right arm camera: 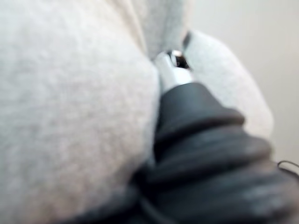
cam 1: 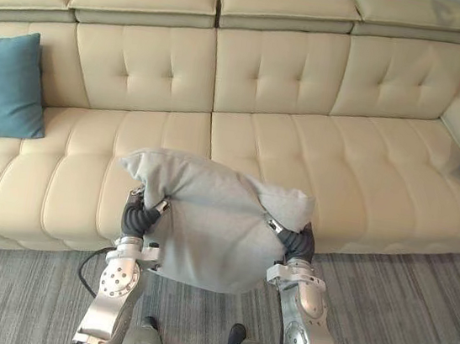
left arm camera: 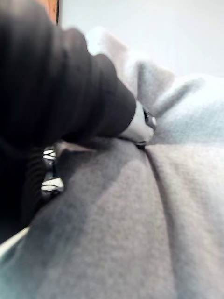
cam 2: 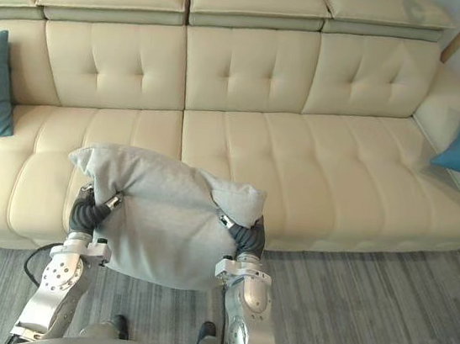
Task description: Pick up cushions and gather them together orderly.
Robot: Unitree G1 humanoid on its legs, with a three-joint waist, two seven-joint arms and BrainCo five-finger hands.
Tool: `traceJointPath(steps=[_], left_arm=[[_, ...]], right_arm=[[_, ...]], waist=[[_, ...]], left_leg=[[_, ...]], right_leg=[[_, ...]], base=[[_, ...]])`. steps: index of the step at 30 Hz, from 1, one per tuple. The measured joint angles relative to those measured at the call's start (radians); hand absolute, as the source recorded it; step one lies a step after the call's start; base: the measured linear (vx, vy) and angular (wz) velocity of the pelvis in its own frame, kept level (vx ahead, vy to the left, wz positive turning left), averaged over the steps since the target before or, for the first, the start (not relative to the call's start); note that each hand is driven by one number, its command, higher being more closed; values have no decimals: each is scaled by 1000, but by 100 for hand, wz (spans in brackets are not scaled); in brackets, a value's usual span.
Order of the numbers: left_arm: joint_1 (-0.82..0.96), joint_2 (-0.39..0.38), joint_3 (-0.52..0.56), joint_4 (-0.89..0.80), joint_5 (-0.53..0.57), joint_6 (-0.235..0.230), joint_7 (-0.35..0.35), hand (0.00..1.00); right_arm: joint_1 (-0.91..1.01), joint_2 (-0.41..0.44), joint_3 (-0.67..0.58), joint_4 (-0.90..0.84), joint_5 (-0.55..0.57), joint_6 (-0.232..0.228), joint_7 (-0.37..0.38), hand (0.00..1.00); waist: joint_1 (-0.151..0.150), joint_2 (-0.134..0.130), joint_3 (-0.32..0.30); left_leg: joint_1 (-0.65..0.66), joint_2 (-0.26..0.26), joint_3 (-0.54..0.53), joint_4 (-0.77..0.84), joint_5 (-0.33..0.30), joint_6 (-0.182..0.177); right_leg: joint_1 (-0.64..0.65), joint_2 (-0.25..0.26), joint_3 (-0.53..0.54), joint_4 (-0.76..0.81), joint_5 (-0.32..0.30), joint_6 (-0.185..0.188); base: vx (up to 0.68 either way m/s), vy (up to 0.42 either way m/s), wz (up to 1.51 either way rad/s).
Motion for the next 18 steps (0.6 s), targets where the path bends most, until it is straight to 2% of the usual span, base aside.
traceJointPath(steps=[1, 4, 5, 6, 8, 9, 10, 11, 12, 13, 14, 16, 18], left_arm=[[3, -1, -2, 0, 0, 3, 0, 100], [2, 3, -1, -6, 1, 8, -1, 100], [2, 3, 1, -9, 1, 8, 0, 100], [1, 8, 10, -14, 1, 9, 1, 100], [-14, 22, 18, -16, 1, 9, 2, 100], [-35, 41, 20, -16, 1, 8, 3, 100], [-48, 53, 18, -16, 2, 9, 3, 100], [-48, 55, 16, -16, 2, 9, 3, 100], [-48, 53, 8, -14, 2, 9, 2, 100], [-48, 50, 0, -14, 2, 9, 1, 100], [-48, 36, -6, -14, 1, 9, 1, 100], [-51, 8, -9, -14, 0, 9, -1, 100], [-51, -18, -11, -13, -2, 9, -9, 100]], right_arm=[[-5, -3, 0, 23, 0, -2, 0, 100], [-27, -15, 3, 63, -2, 1, 4, 100], [-34, -16, 5, 69, -2, 1, 4, 100], [-59, -18, 11, 93, -2, 0, 6, 100], [-88, -17, 12, 112, -2, 3, 11, 100], [-102, -17, 13, 113, -2, 3, 17, 100], [-107, -19, 9, 113, -4, 3, 18, 100], [-106, -19, 9, 113, -5, 3, 18, 100], [-101, -23, 6, 113, -4, 3, 21, 100], [-98, -41, 4, 109, -4, 3, 23, 100], [-95, -62, 4, 99, -5, 3, 25, 100], [-97, -85, 2, 87, -3, 4, 25, 100], [-81, -95, -1, 82, -1, 9, 25, 100]], waist=[[-5, -8, 3], [-5, -21, 12], [-3, -23, 15], [-7, -7, 27], [-6, -7, 33], [-5, -25, 31], [-19, -41, 32], [-29, -46, 30], [-49, -43, 30], [-53, -33, 23], [-50, 0, 16], [-40, 54, 5], [-41, 58, 4]], left_leg=[[1, -16, -2, 26, -25, 6], [-8, -32, -4, 71, -63, 27], [-6, -34, -7, 70, -68, 39], [-6, -23, -18, 67, -76, 52], [-11, -6, -27, 64, -76, 53], [-18, -11, -34, 44, -76, 51], [-23, -30, -62, 38, -78, 46], [-23, -39, -75, 38, -82, 34], [-16, -49, -112, 41, -93, 13], [-17, -43, -128, 46, -104, -7], [-29, -16, -144, 55, -117, -30], [-54, 29, -157, 53, -87, -52], [-55, 63, -157, 89, -48, -43]], right_leg=[[-22, -25, 3, 73, -26, 3], [-66, -58, 8, 183, -22, -6], [-90, -65, 11, 229, -4, -35], [-136, -46, 23, 246, -32, -85], [-149, -8, 40, 134, -38, -59], [-162, 18, 76, -21, 12, -38], [-171, 19, 85, -114, 46, -32], [-171, 17, 87, -121, 65, -23], [-171, 15, 91, -83, 118, -22], [-184, 21, 86, -45, 134, -26], [-195, 36, 68, -15, 112, -29], [-200, 71, 27, -24, 105, -41], [-148, 98, -6, -61, 94, -60]], base=[[-15, 138, 3], [-45, 154, 5], [-46, 115, 7], [-41, 101, 3], [10, 35, 11], [84, -38, 43], [110, -80, 54], [161, -126, 81], [224, -159, 72], [321, -179, 68], [377, -160, 28], [406, -148, 16], [504, -208, 20]])
